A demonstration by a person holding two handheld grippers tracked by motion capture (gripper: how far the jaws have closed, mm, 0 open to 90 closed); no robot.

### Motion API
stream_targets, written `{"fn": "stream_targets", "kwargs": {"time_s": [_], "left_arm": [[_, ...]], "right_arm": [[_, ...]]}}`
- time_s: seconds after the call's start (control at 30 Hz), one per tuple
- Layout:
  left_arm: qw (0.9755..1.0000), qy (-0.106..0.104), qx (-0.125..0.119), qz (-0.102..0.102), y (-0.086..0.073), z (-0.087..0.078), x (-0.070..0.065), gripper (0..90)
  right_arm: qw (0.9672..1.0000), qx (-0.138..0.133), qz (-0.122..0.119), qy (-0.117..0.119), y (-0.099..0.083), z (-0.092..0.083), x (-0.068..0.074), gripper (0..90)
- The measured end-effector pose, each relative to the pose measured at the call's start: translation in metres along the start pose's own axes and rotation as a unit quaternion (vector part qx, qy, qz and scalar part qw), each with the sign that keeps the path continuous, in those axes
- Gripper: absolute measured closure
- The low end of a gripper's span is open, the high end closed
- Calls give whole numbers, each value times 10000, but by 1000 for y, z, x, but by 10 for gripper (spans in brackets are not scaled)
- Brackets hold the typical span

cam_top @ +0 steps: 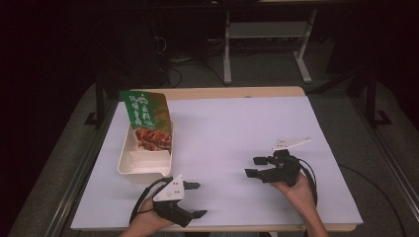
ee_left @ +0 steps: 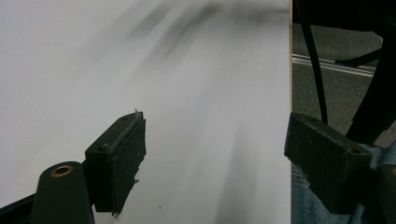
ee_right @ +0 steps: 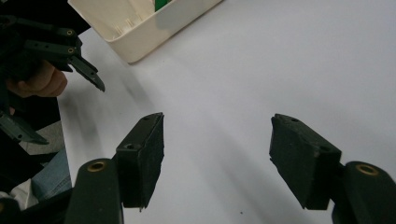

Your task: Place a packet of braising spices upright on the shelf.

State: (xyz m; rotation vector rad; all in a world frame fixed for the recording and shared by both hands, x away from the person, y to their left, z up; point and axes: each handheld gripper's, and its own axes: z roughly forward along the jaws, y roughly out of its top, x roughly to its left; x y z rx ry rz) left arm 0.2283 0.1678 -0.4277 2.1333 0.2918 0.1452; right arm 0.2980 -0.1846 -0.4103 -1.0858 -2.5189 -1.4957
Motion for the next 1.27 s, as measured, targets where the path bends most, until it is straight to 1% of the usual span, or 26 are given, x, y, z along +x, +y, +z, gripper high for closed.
{"fn": "stream_targets", "kwargs": {"time_s": [0.1,0.13,0.3,0.47,0.63,0.77,0.83,0.93,1.0,1.07,1.17,1.2,1.27], "left_arm": [[10000,14,13,-16,0,0,0,202],[10000,17,-2,-26,-1,0,0,202],[10000,52,-4,-64,-1,-1,1,202],[10000,63,4,-62,-2,0,2,202],[9999,65,0,-89,-2,0,2,202],[9999,60,5,-147,-2,0,3,201],[9999,55,0,-159,-3,0,2,201],[9999,83,25,-131,-4,0,3,201],[9998,91,13,-161,-5,0,3,198],[9998,99,1,-147,-5,0,4,198],[9998,99,-6,-190,-7,0,4,198],[9998,96,-5,-190,-7,0,4,198],[9997,110,21,-200,-8,0,5,197]], "right_arm": [[10000,21,9,-27,-3,-3,1,334],[10000,17,-28,-39,-5,-4,1,334],[10000,14,54,-61,-12,-9,2,327],[9999,8,69,-90,-20,-13,1,326],[9998,15,144,-110,-30,-17,2,319],[9998,-71,170,-108,-39,-20,2,315],[9996,-86,230,-115,-43,-22,2,313],[9997,-65,201,-148,-49,-24,4,308],[9996,-111,205,-180,-52,-26,6,305],[9995,-200,206,-145,-55,-28,9,303],[9994,-231,174,-197,-59,-28,14,293],[9994,-224,164,-209,-60,-27,14,286],[9995,-99,134,-268,-61,-24,14,284]]}}
